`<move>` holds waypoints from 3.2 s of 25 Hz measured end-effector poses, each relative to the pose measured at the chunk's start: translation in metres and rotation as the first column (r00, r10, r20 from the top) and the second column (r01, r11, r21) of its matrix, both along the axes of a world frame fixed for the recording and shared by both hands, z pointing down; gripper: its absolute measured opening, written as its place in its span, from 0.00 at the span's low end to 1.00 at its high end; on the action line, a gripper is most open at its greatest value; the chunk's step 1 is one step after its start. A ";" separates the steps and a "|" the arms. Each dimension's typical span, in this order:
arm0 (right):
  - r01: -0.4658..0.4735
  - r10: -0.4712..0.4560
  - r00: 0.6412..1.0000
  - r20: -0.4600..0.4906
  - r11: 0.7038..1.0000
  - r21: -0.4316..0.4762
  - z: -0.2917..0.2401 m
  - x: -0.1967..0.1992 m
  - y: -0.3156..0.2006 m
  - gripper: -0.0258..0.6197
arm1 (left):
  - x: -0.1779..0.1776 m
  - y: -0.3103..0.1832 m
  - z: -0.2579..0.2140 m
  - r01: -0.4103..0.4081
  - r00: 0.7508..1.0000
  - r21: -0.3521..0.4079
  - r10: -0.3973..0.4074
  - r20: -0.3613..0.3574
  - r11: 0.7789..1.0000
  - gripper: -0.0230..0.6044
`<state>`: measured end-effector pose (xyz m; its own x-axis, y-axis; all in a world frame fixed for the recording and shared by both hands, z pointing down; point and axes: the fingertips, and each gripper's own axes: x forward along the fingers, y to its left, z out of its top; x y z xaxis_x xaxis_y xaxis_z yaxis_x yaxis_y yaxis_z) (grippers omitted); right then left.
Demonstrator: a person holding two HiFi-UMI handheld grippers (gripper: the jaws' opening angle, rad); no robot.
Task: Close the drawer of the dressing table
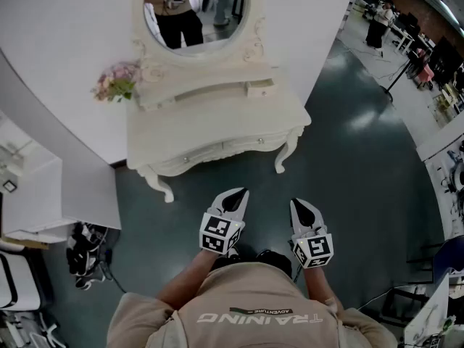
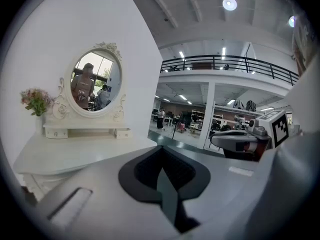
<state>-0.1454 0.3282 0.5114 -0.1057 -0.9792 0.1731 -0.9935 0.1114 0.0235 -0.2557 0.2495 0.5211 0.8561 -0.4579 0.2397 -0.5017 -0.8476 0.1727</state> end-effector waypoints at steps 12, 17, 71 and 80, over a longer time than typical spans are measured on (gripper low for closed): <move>-0.079 0.079 0.997 -0.014 0.997 0.008 -0.008 0.022 0.007 0.04 | 0.017 -0.014 0.003 -0.003 1.000 -0.023 0.002 -0.025 1.000 0.07; -0.079 0.079 0.997 -0.006 0.997 0.013 -0.011 0.026 0.006 0.04 | 0.031 -0.011 0.005 -0.034 0.999 -0.029 0.034 -0.012 0.999 0.07; 0.072 -0.069 0.992 0.105 0.997 -0.027 0.013 0.250 -0.249 0.04 | 0.267 -0.259 0.011 0.060 0.997 -0.117 -0.054 0.057 0.991 0.07; 0.052 -0.051 0.998 0.034 0.998 -0.032 -0.006 0.254 -0.306 0.04 | 0.261 -0.306 0.005 0.023 0.999 -0.046 -0.021 0.034 0.999 0.07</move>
